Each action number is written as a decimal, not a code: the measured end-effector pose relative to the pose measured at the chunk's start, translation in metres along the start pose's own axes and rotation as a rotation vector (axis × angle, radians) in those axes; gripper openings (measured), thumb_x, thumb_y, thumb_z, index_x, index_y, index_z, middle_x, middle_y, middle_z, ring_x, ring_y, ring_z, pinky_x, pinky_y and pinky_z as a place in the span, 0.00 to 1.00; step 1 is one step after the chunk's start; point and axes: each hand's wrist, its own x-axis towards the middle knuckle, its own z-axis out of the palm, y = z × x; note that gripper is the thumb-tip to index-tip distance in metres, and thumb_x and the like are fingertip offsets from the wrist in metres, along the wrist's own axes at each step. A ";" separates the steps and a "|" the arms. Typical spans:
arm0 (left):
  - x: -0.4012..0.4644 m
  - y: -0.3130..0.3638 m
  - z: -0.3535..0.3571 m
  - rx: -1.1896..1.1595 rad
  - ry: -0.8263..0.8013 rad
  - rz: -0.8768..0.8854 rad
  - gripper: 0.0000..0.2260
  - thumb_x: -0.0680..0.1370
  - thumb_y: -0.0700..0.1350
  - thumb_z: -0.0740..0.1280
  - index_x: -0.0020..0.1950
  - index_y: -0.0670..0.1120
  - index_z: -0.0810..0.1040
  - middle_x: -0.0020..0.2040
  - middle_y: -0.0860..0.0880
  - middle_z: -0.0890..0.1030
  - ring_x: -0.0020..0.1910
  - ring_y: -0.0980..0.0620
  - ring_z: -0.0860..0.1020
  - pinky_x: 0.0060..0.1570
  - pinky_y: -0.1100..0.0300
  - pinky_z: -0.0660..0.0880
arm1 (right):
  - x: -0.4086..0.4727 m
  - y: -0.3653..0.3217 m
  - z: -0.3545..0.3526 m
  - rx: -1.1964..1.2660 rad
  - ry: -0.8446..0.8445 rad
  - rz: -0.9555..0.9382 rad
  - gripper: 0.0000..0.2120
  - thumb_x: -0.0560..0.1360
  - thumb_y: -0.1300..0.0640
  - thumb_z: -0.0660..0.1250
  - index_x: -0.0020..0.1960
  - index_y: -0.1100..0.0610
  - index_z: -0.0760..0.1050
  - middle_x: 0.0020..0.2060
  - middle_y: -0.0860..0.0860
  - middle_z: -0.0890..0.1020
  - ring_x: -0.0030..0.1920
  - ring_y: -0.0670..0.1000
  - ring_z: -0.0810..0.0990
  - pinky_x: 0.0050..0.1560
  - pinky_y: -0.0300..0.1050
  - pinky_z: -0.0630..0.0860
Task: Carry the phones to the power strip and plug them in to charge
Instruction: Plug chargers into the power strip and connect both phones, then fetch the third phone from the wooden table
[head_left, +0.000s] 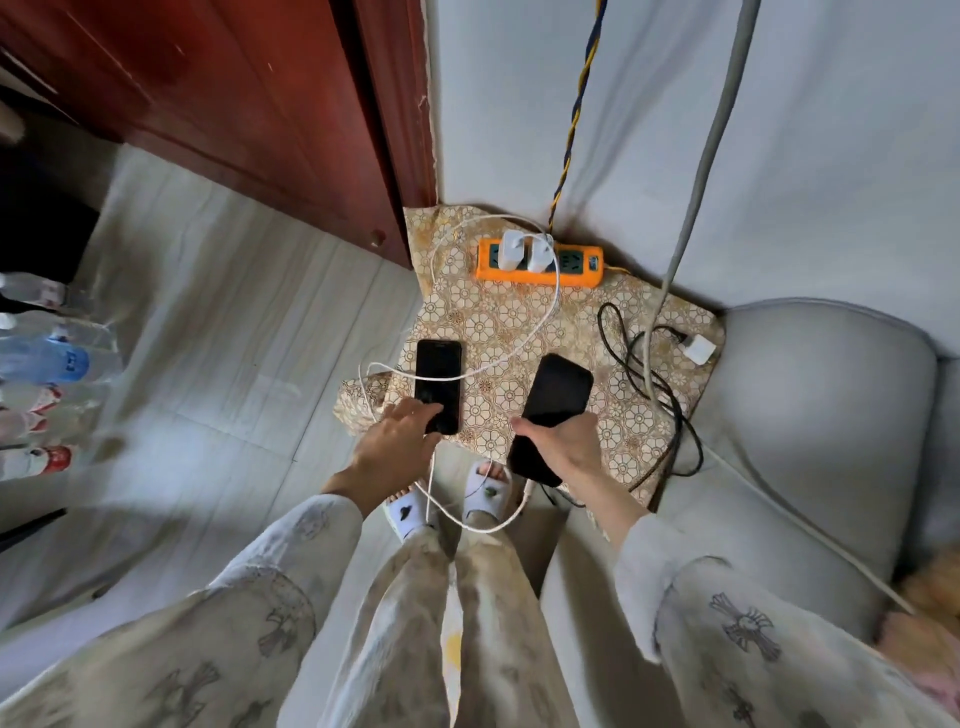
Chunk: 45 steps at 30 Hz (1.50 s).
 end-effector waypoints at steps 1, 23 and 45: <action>0.009 -0.004 0.008 0.034 -0.003 0.002 0.23 0.79 0.46 0.58 0.73 0.46 0.59 0.72 0.43 0.64 0.70 0.44 0.62 0.68 0.46 0.63 | 0.010 0.005 0.004 -0.045 0.005 -0.016 0.36 0.59 0.43 0.75 0.56 0.62 0.64 0.51 0.56 0.73 0.46 0.54 0.75 0.40 0.43 0.72; 0.112 -0.042 0.088 0.268 -0.011 0.081 0.32 0.77 0.40 0.57 0.75 0.46 0.42 0.77 0.46 0.38 0.75 0.45 0.39 0.74 0.49 0.44 | 0.110 0.025 0.067 -0.695 0.139 -0.348 0.52 0.66 0.31 0.62 0.71 0.69 0.49 0.67 0.65 0.62 0.65 0.62 0.64 0.63 0.52 0.66; -0.231 -0.104 -0.102 -0.432 0.724 -0.326 0.18 0.78 0.43 0.61 0.67 0.42 0.69 0.65 0.41 0.74 0.64 0.44 0.72 0.62 0.57 0.65 | -0.243 -0.191 0.082 -0.698 -0.459 -1.031 0.19 0.76 0.52 0.61 0.65 0.58 0.69 0.56 0.56 0.80 0.58 0.55 0.76 0.58 0.42 0.67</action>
